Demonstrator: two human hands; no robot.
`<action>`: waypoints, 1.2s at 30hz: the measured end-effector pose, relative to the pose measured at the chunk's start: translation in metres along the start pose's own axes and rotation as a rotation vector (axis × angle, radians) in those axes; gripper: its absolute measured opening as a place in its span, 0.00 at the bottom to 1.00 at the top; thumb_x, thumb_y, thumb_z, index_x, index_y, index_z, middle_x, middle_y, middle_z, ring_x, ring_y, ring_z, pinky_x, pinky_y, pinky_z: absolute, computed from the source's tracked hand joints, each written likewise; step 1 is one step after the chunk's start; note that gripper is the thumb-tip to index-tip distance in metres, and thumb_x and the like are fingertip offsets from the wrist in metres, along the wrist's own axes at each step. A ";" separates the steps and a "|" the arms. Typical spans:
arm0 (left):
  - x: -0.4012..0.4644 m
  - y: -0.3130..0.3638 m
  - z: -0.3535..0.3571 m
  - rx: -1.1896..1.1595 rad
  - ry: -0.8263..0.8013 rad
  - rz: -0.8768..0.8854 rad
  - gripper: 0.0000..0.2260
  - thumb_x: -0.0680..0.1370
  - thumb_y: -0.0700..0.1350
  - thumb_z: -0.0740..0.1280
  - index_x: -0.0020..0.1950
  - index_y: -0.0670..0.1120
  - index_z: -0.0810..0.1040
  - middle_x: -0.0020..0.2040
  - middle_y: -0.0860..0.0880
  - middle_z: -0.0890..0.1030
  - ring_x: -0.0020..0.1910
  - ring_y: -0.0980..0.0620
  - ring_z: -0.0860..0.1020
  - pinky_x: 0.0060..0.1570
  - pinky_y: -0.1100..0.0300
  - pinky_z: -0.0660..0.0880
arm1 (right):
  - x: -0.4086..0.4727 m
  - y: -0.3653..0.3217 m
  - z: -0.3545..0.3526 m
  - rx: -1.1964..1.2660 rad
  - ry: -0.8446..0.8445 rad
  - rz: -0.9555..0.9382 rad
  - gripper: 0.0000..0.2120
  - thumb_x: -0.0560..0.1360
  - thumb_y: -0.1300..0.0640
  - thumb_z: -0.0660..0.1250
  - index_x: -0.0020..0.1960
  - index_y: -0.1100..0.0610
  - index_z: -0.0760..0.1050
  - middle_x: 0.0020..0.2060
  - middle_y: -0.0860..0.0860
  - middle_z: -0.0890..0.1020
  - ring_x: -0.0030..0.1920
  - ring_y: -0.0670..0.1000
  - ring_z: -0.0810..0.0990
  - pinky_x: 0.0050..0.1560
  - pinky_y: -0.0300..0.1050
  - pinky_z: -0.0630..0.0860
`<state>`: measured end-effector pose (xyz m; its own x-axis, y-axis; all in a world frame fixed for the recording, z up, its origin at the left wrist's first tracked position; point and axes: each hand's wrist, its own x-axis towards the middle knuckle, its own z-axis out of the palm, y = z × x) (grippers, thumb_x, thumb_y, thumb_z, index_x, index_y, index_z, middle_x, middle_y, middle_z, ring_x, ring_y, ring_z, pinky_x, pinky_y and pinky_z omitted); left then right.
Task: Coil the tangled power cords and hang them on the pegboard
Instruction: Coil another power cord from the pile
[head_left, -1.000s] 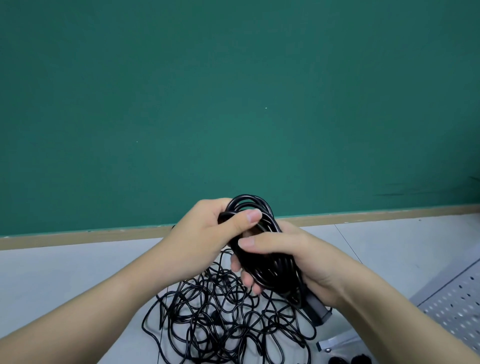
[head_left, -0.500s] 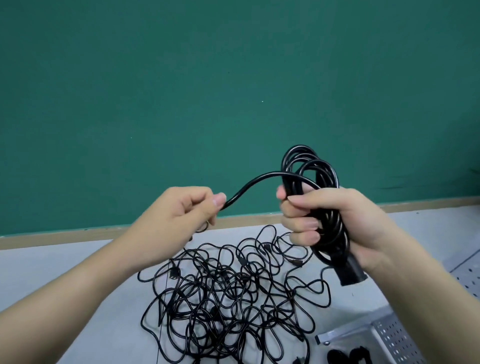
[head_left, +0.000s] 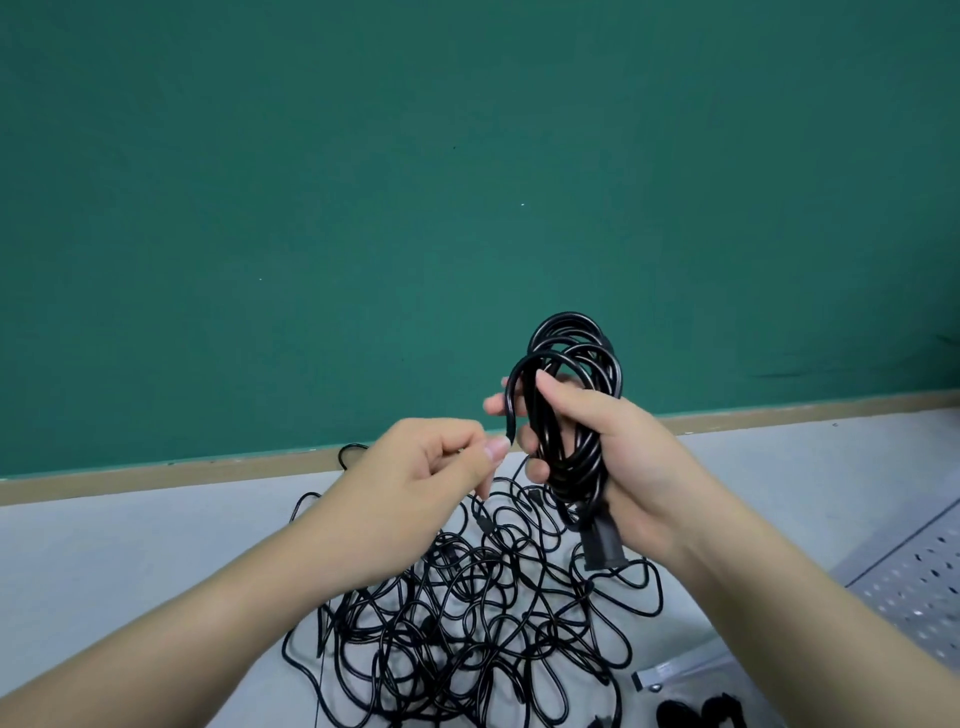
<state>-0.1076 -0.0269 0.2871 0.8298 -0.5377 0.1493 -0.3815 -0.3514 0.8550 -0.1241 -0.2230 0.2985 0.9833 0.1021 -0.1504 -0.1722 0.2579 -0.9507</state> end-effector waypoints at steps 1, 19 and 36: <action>0.000 0.002 0.000 -0.006 0.001 -0.004 0.19 0.83 0.57 0.61 0.39 0.46 0.75 0.26 0.54 0.60 0.28 0.50 0.58 0.29 0.57 0.55 | -0.001 0.001 0.002 0.001 -0.006 0.009 0.16 0.77 0.47 0.68 0.52 0.59 0.86 0.48 0.59 0.79 0.35 0.49 0.72 0.38 0.41 0.69; -0.010 0.005 -0.016 0.121 -0.424 -0.106 0.11 0.86 0.52 0.58 0.48 0.58 0.77 0.43 0.54 0.84 0.40 0.41 0.75 0.47 0.44 0.76 | 0.005 0.000 -0.003 0.329 0.137 0.046 0.06 0.83 0.56 0.63 0.54 0.58 0.74 0.34 0.50 0.75 0.34 0.48 0.71 0.25 0.36 0.68; -0.005 0.014 -0.016 -0.624 0.159 0.015 0.08 0.74 0.43 0.70 0.47 0.38 0.80 0.34 0.42 0.79 0.37 0.45 0.84 0.40 0.58 0.82 | 0.001 0.010 0.016 0.274 0.027 0.088 0.11 0.82 0.50 0.65 0.53 0.60 0.75 0.34 0.50 0.72 0.30 0.47 0.67 0.26 0.38 0.67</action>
<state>-0.1102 -0.0166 0.3064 0.8948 -0.4018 0.1948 -0.1252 0.1930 0.9732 -0.1262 -0.2055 0.2934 0.9645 0.1106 -0.2397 -0.2624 0.4998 -0.8254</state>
